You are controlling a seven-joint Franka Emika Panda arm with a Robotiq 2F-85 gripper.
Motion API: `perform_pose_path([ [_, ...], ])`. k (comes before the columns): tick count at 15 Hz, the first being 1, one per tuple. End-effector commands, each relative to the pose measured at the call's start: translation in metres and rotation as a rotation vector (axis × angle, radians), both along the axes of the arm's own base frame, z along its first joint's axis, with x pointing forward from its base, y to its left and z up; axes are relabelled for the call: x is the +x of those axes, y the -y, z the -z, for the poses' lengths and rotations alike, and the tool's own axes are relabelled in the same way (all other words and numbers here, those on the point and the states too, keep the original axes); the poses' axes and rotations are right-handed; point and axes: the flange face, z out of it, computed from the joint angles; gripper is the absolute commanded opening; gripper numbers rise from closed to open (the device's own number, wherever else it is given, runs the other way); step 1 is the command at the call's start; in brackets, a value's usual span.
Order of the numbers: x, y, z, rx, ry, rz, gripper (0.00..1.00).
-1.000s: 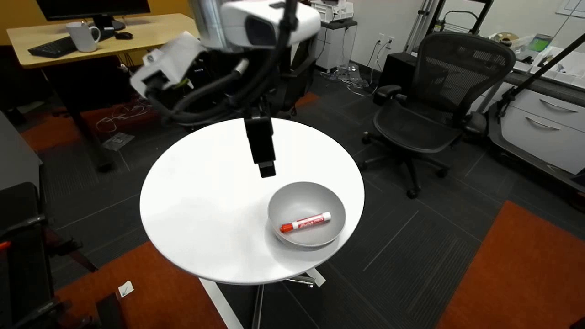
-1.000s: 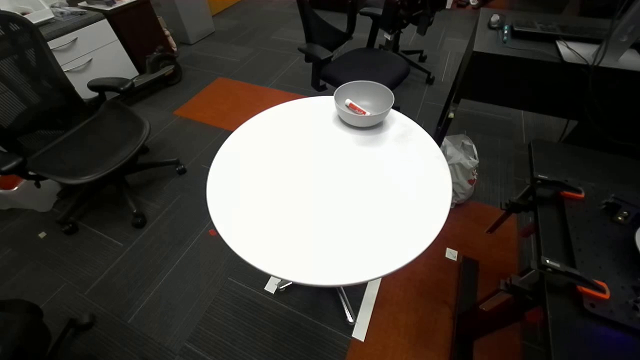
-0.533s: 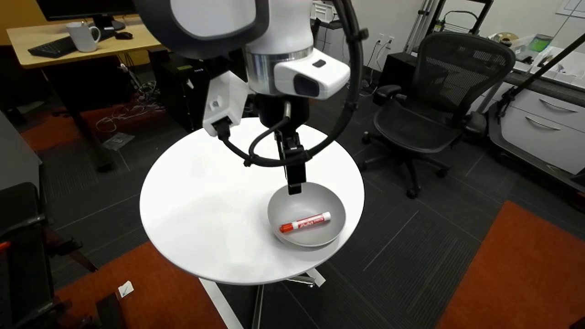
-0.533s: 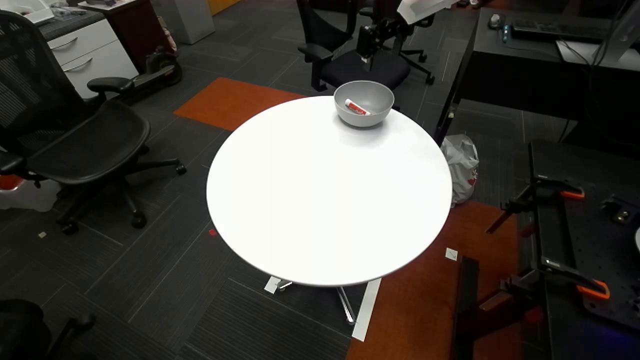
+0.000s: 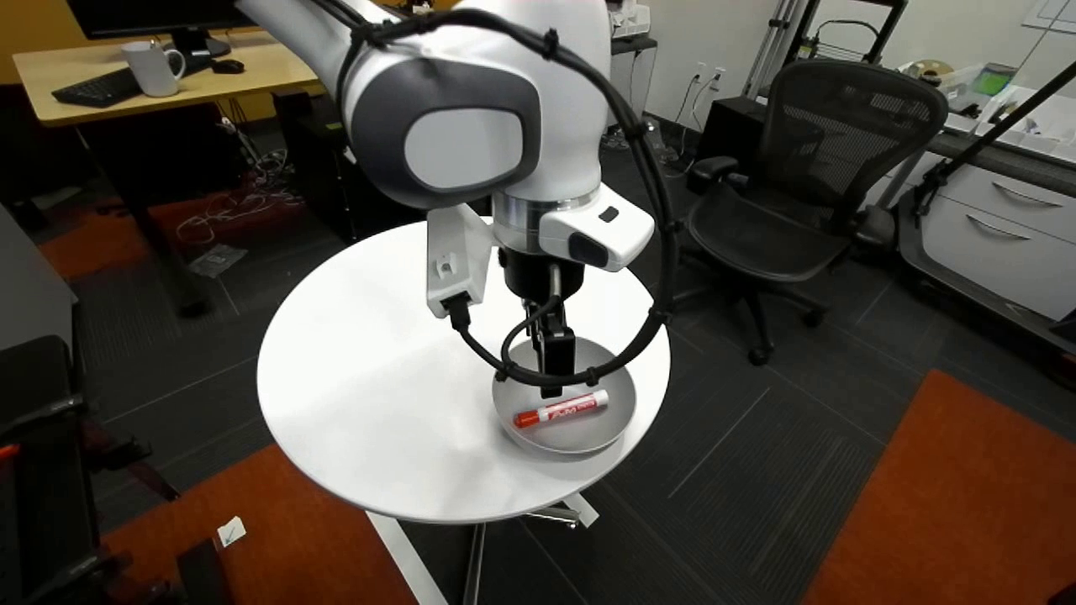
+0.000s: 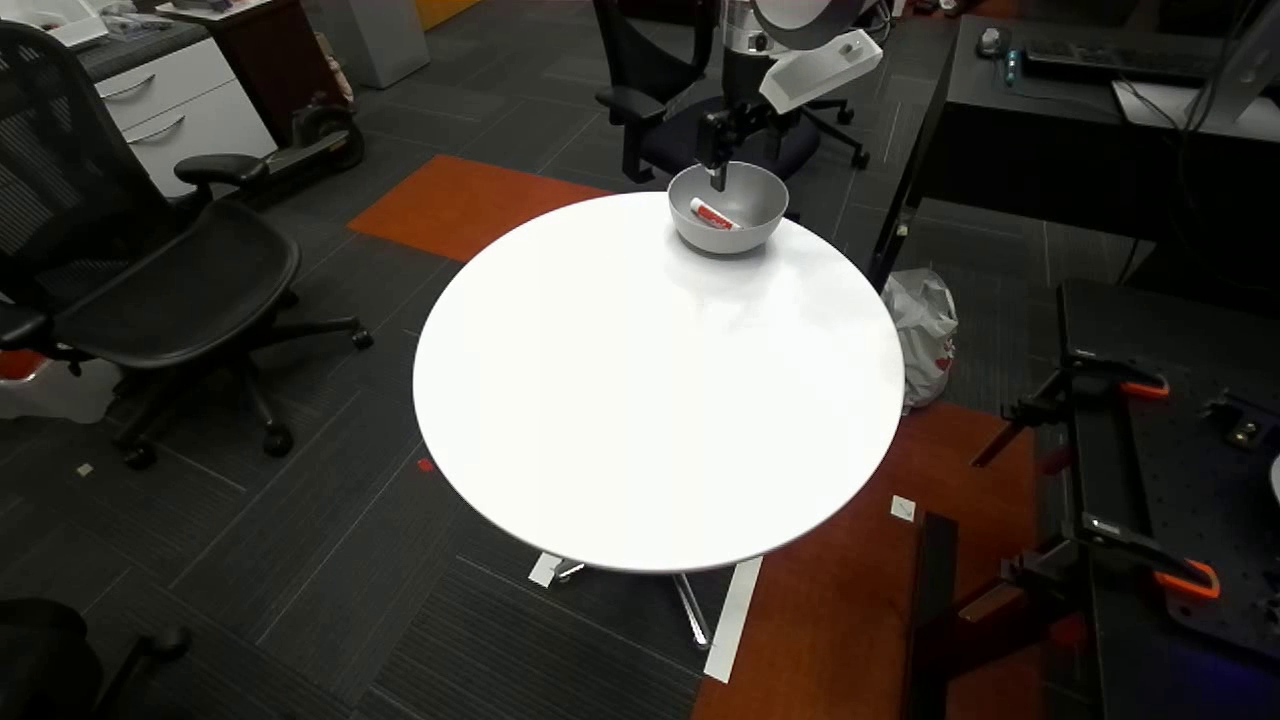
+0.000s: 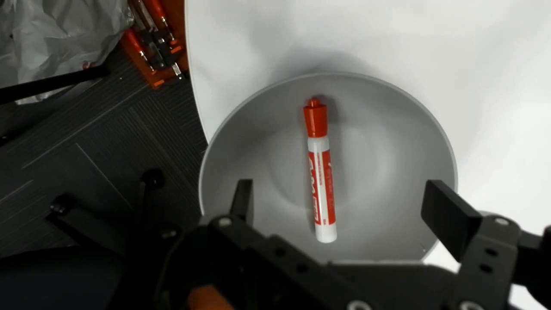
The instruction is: Remove the marker from the bowl.
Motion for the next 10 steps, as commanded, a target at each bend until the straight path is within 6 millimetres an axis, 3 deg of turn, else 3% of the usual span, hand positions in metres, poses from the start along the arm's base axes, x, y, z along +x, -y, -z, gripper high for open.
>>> perform_pose_path([
  [1,0.014,0.013,0.019,0.006,0.002,0.001,1.00],
  [10,0.032,0.031,0.052,0.000,-0.018,0.025,1.00],
])
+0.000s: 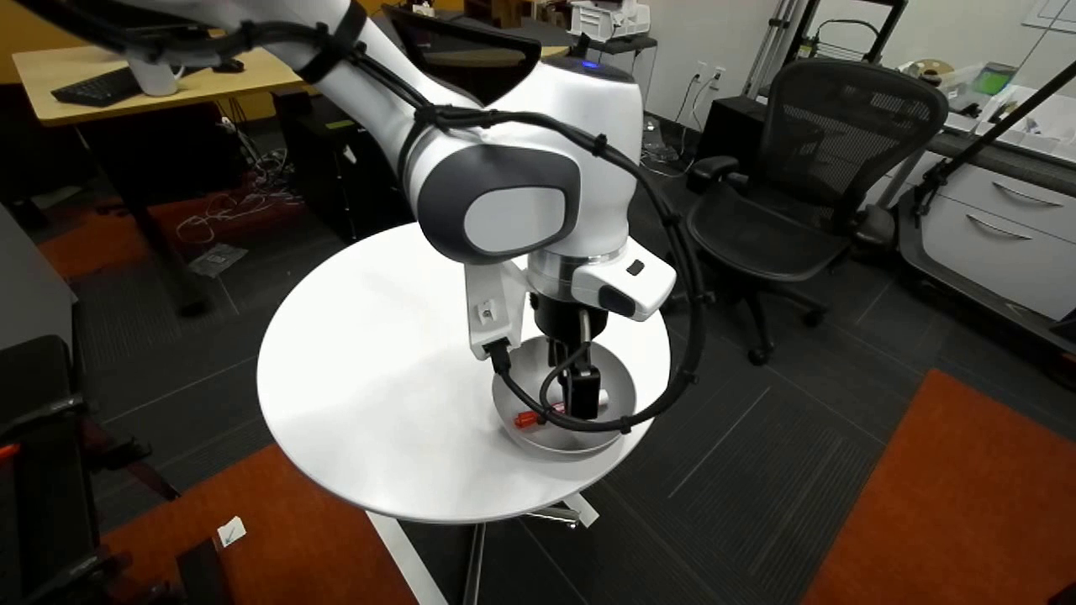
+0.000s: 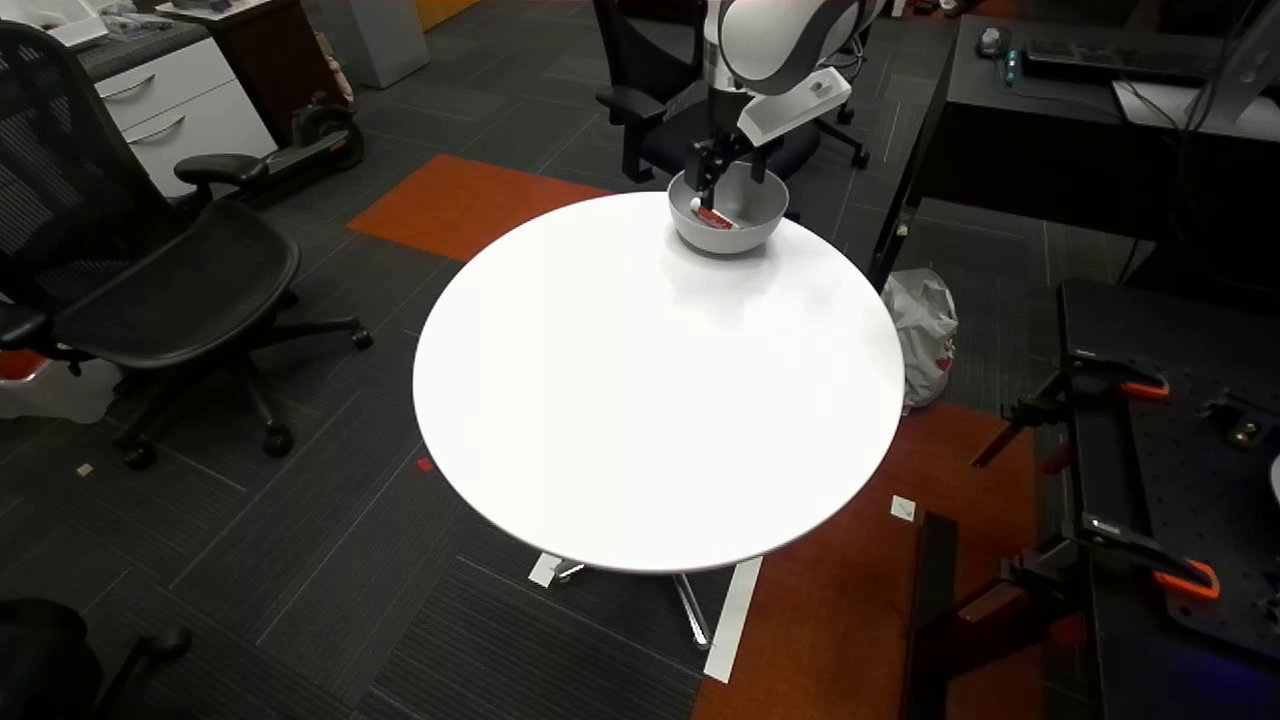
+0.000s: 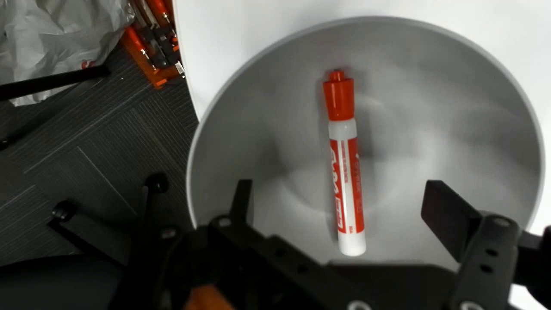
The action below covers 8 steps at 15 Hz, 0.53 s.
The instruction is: Remove the marker from the bowl.
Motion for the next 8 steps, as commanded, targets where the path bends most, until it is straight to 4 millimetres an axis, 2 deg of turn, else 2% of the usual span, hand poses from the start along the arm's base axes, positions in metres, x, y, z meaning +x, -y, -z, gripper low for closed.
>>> perform_pose_path([
  [1,0.011,0.009,0.008,0.011,-0.002,0.006,1.00],
  [6,0.018,0.014,0.024,0.016,-0.019,0.012,0.98],
  [7,0.019,0.015,0.026,0.016,-0.022,0.012,0.73],
  [8,0.020,0.016,0.029,0.016,-0.027,0.012,0.73],
])
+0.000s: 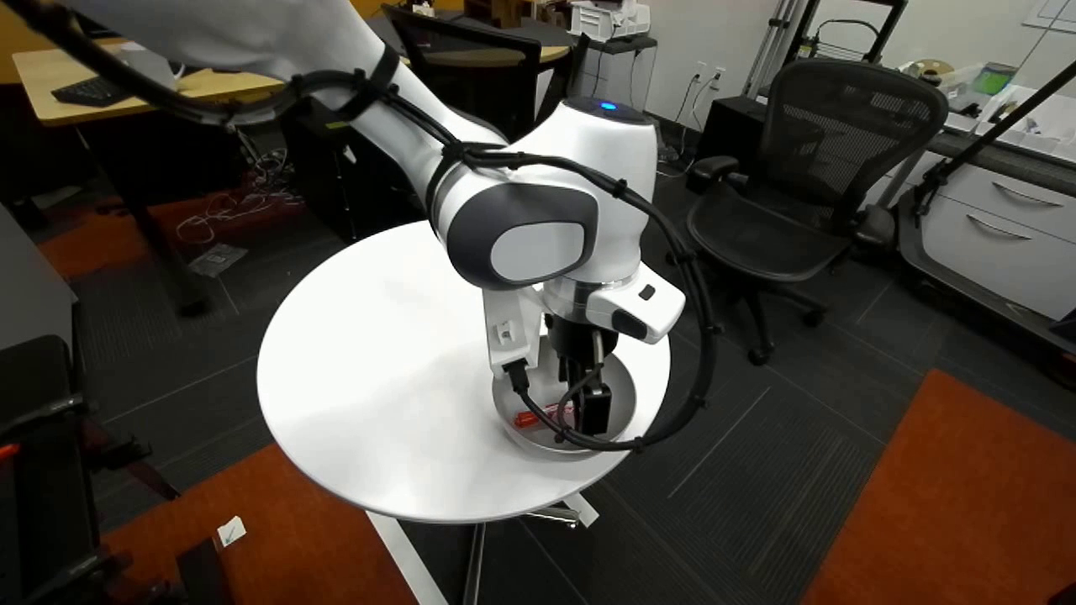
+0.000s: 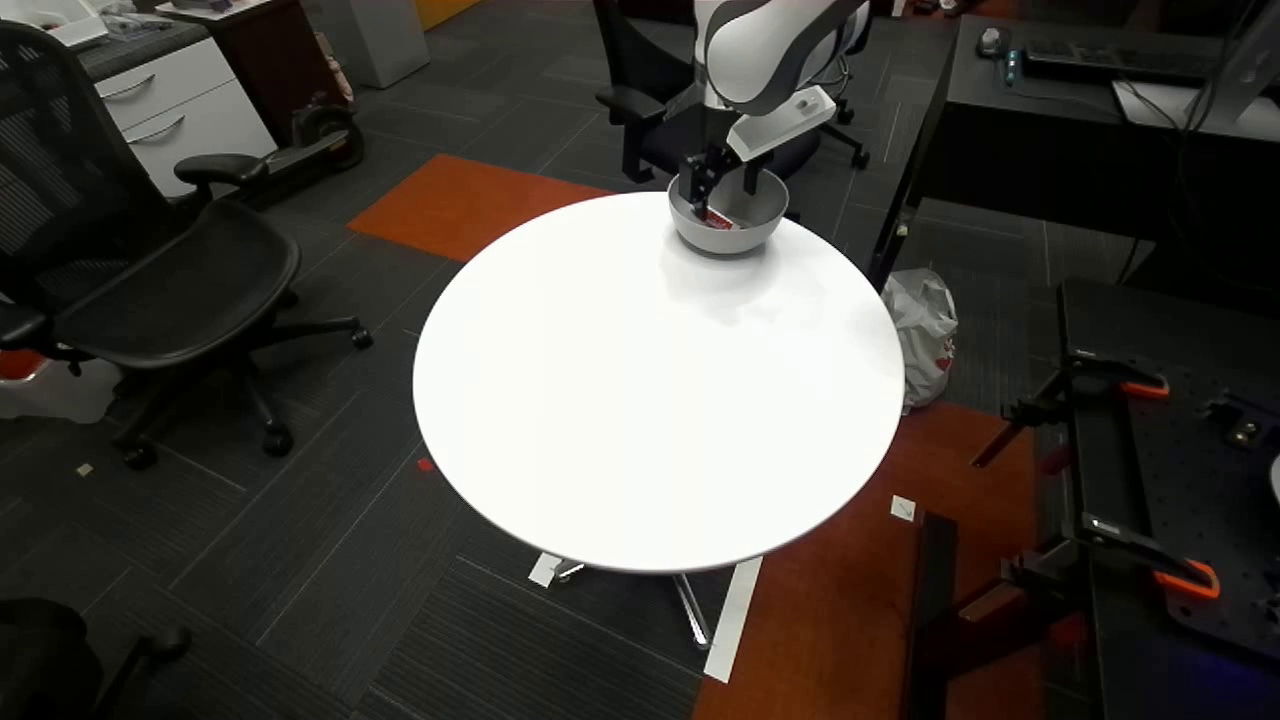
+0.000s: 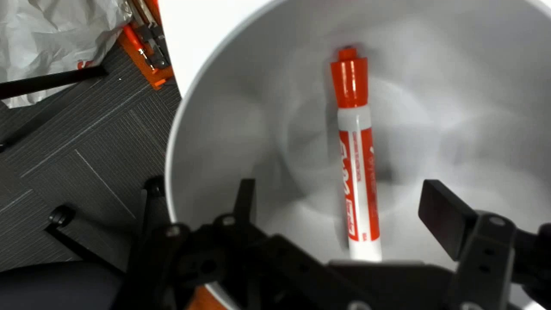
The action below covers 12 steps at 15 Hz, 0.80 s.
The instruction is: Remove the marker from the bowl.
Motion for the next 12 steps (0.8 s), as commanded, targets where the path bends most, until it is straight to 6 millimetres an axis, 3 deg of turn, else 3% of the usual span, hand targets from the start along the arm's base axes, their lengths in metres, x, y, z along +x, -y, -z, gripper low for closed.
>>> perform_pose_path([
  [1,0.008,0.007,0.005,0.016,-0.019,0.003,0.66],
  [9,0.010,0.002,0.013,0.015,-0.032,0.006,0.05],
  [10,0.010,0.001,0.010,0.025,-0.026,0.005,0.00],
  [12,0.007,-0.004,-0.001,0.031,-0.006,0.010,0.05],
])
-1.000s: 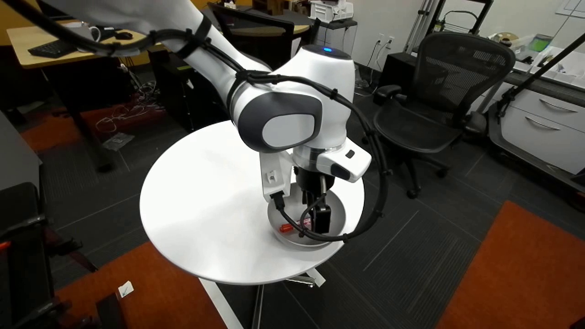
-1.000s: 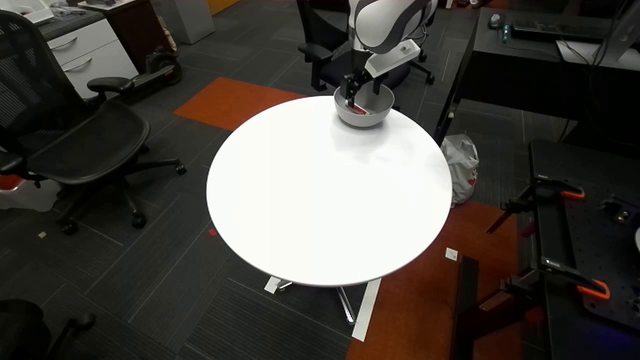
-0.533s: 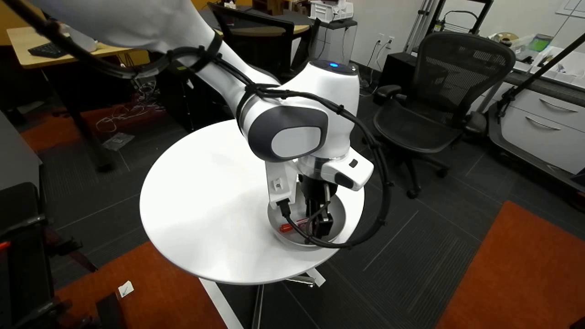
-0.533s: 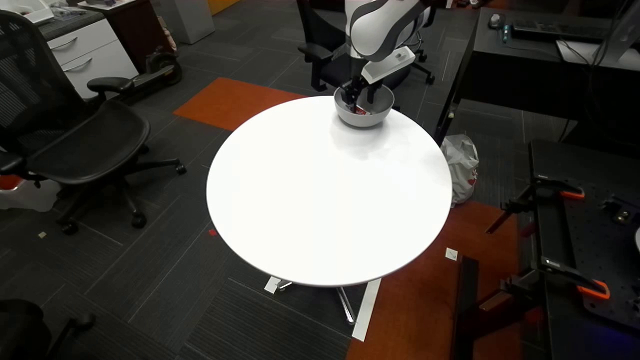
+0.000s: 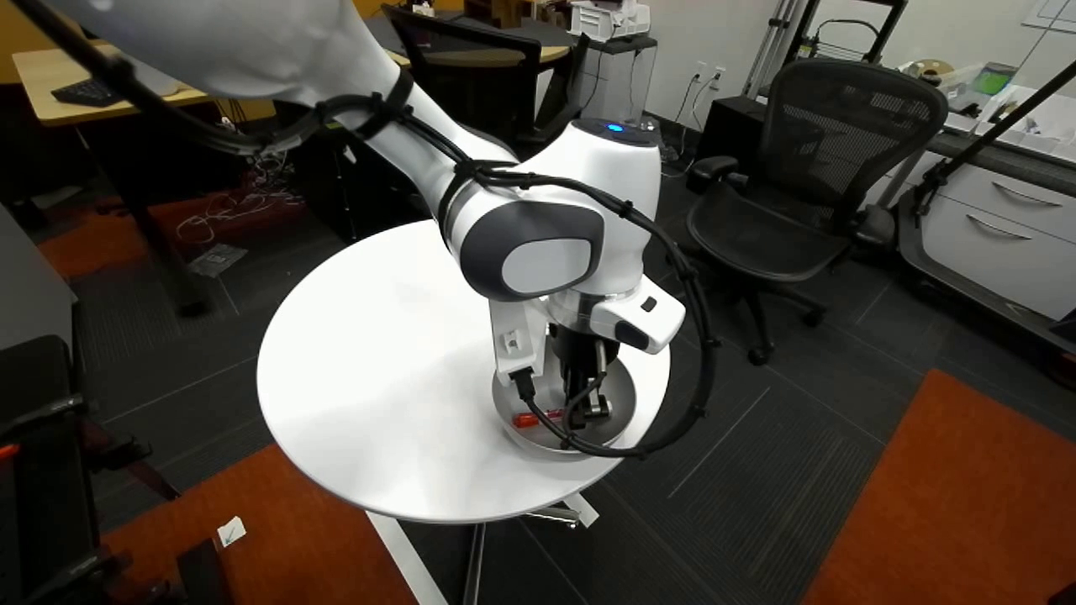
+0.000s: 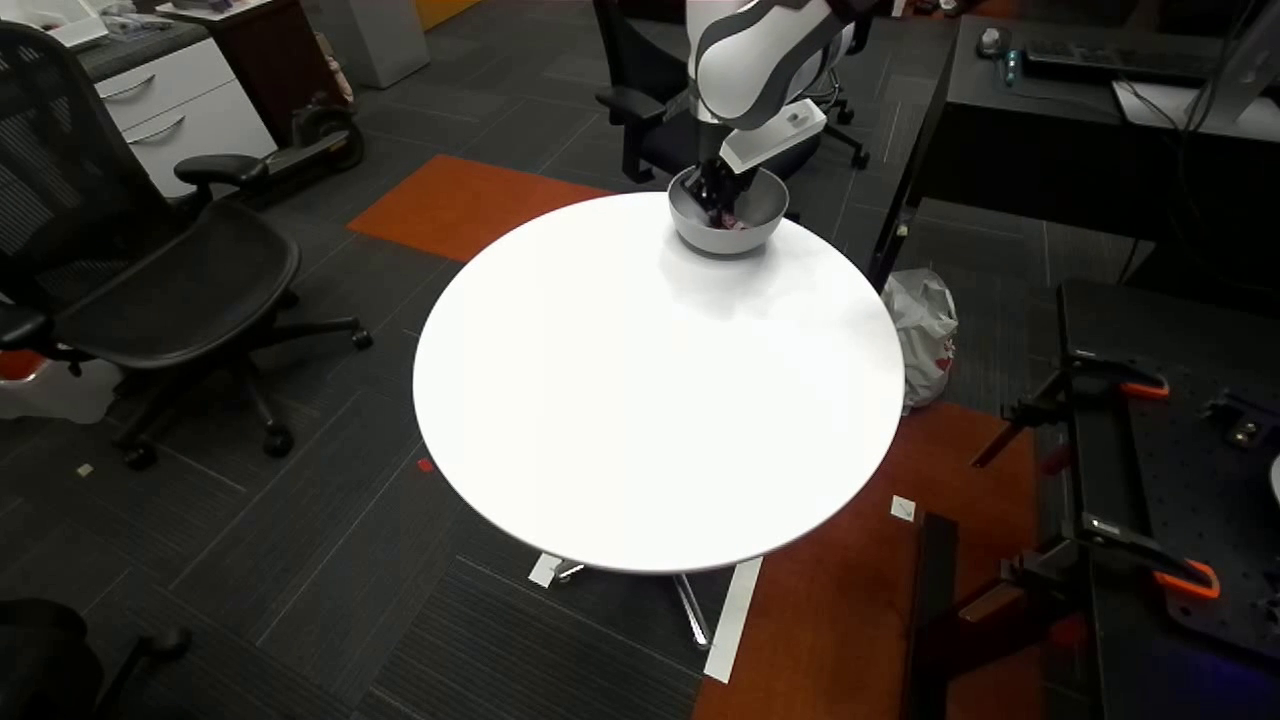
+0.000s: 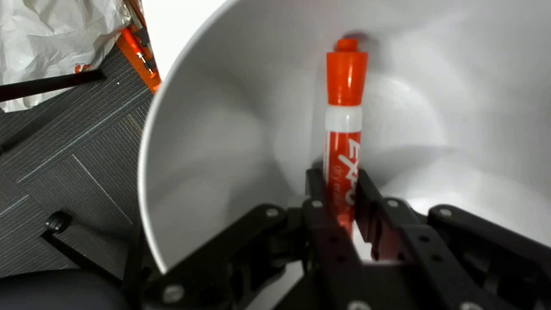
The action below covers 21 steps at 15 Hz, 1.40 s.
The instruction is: Remove the marker from the bowl.
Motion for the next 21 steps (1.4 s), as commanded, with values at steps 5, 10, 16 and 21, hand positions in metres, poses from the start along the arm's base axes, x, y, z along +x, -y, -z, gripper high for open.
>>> perform_pose_path([
  [5,-0.008,-0.017,-0.078,0.013,0.078,0.019,0.05],
  [10,-0.033,-0.037,-0.146,0.014,0.103,0.051,0.05],
  [16,-0.088,-0.100,-0.171,0.036,0.116,0.091,0.05],
  [21,-0.136,-0.158,-0.145,0.071,0.073,0.119,0.05],
])
